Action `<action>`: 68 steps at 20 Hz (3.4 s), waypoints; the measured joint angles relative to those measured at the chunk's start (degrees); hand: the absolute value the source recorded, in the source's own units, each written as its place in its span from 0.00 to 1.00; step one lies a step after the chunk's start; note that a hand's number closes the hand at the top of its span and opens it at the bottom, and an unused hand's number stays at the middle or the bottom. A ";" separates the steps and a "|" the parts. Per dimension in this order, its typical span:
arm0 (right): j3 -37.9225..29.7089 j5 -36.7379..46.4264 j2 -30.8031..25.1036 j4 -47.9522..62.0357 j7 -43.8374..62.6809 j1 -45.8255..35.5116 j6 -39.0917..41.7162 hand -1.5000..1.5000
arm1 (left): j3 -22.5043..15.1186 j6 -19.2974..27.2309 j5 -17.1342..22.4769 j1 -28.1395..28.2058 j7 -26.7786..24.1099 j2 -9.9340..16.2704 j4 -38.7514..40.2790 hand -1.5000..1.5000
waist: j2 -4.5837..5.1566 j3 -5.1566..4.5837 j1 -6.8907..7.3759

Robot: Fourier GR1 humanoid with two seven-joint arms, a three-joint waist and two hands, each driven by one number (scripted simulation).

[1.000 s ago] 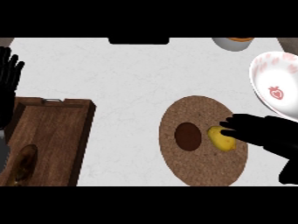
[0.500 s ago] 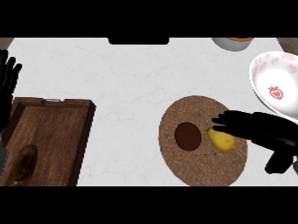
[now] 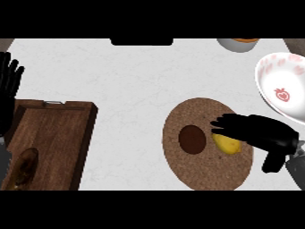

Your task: Pick the lemon from the placemat and place it in the bowl

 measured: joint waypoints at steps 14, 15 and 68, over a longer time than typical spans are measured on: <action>-0.39 9.71 7.78 9.41 0.22 -1.48 -2.38 0.00 | 1.51 -1.19 -2.81 -0.41 0.63 -2.55 -0.37 0.50 | -0.05 -0.04 -0.04; -0.71 10.25 7.99 10.13 -0.03 -1.68 -2.67 0.00 | 1.95 -1.49 -2.62 -1.27 1.22 -2.27 0.04 0.50 | -0.05 -0.05 -0.06; -61.07 -18.04 -43.71 63.05 -11.57 -7.17 -4.01 1.00 | 3.62 -3.53 -3.91 -2.14 1.35 -3.37 0.26 0.50 | 0.17 0.02 0.94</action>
